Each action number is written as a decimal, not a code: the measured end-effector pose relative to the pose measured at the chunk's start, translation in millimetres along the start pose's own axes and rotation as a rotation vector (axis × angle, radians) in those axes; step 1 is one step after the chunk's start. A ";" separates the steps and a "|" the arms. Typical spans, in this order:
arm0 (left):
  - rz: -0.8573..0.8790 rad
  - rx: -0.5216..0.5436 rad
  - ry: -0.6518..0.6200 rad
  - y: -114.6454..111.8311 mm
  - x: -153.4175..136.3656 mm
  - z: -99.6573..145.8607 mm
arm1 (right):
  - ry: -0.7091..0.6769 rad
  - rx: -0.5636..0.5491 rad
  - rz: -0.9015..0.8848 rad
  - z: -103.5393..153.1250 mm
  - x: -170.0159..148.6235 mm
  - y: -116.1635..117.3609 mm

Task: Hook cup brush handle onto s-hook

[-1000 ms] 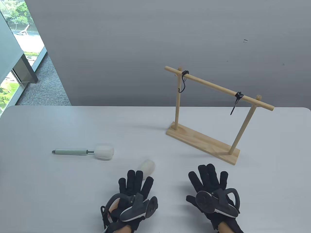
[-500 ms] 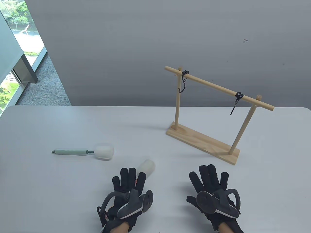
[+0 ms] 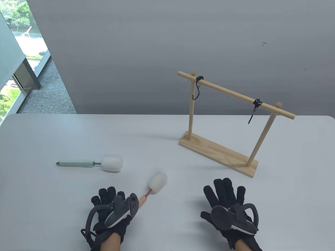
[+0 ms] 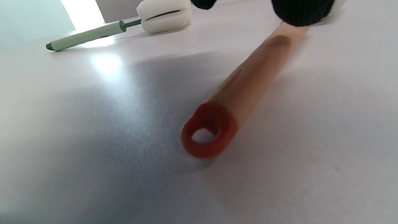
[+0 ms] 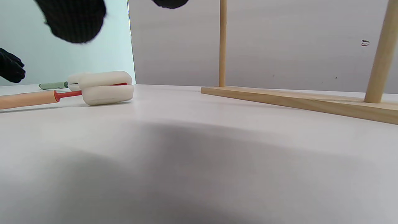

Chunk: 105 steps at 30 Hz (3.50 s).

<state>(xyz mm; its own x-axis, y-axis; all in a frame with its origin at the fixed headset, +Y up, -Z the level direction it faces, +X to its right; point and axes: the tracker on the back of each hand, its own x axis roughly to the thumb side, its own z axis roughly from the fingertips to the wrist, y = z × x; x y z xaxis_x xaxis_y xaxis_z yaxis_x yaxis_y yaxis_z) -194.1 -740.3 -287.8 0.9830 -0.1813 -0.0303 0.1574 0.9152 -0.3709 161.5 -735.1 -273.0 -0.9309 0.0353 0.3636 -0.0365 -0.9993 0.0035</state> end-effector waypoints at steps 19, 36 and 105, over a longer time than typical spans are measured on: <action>-0.180 0.077 -0.074 -8.1 29.5 -11.3 | -0.040 -0.023 -0.013 -3.8 9.5 -3.9; -0.025 0.379 -0.375 13.0 88.2 24.5 | -0.315 -0.218 0.298 -38.4 97.0 -10.6; 0.054 0.400 -0.265 12.3 61.6 24.1 | 0.735 -0.765 -0.387 11.5 -90.3 -96.8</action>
<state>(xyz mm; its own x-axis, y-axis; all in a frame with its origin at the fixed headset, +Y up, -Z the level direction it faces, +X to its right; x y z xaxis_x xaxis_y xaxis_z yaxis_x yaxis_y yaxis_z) -129.3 -731.5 -271.9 0.9730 -0.0792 0.2170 0.0783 0.9968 0.0125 253.3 -641.6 -295.5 -0.7877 0.5905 -0.1756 -0.3465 -0.6603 -0.6663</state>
